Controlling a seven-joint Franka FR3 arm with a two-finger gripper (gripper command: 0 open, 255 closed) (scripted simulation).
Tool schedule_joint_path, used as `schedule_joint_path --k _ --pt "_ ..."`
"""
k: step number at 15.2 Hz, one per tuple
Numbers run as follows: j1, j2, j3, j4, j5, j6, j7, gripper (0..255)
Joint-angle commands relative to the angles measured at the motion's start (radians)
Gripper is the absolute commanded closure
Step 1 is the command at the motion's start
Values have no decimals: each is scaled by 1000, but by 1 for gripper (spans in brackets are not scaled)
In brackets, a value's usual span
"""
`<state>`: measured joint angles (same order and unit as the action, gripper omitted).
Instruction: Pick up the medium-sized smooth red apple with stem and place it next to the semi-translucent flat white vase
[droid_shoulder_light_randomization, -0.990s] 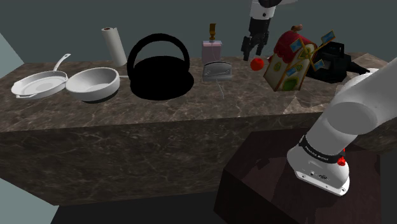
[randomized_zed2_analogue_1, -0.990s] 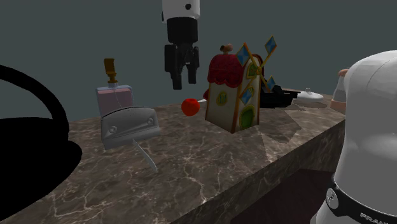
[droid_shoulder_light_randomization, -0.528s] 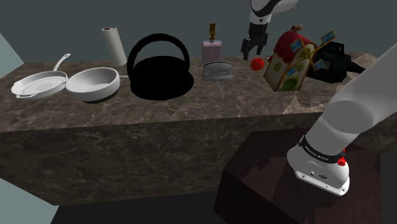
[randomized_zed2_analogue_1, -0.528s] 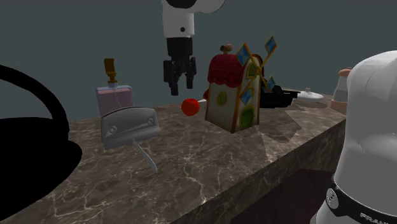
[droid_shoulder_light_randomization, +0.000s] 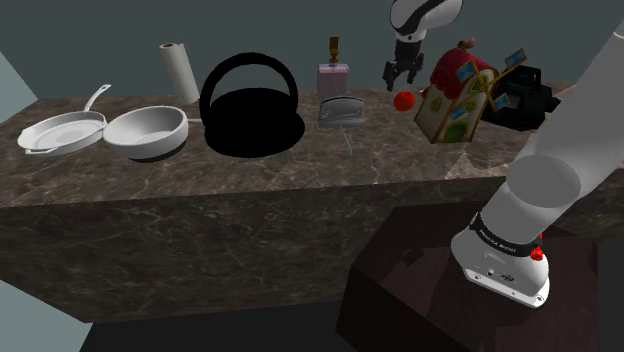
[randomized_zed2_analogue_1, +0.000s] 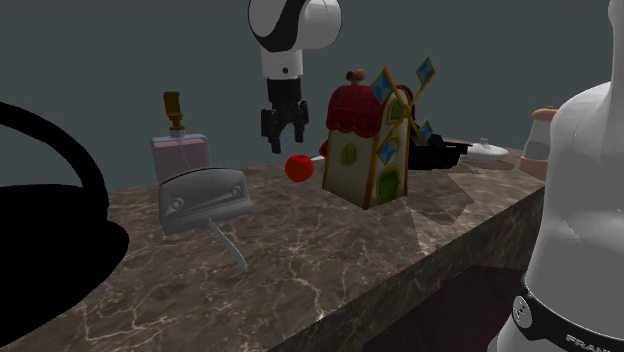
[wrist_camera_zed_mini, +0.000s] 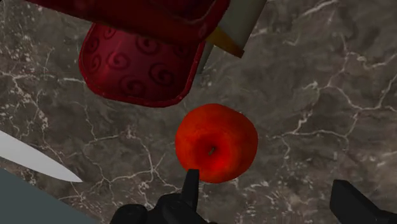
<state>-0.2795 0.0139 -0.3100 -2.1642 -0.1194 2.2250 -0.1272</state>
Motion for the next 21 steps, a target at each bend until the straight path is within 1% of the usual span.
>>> schedule_joint_path --k 1,2,3,10,18,19,21 --pt "-19 57 -18 38 8 30 -11 0" --pt "-28 86 -25 61 13 40 -16 0" --pt "-28 86 -25 61 13 40 -16 0" --pt "-39 151 -26 31 35 134 -31 0" --pt "-39 151 -26 31 35 134 -31 0" --pt "-39 151 -26 31 35 134 -31 255" --pt "-39 151 -26 32 35 134 -31 255"
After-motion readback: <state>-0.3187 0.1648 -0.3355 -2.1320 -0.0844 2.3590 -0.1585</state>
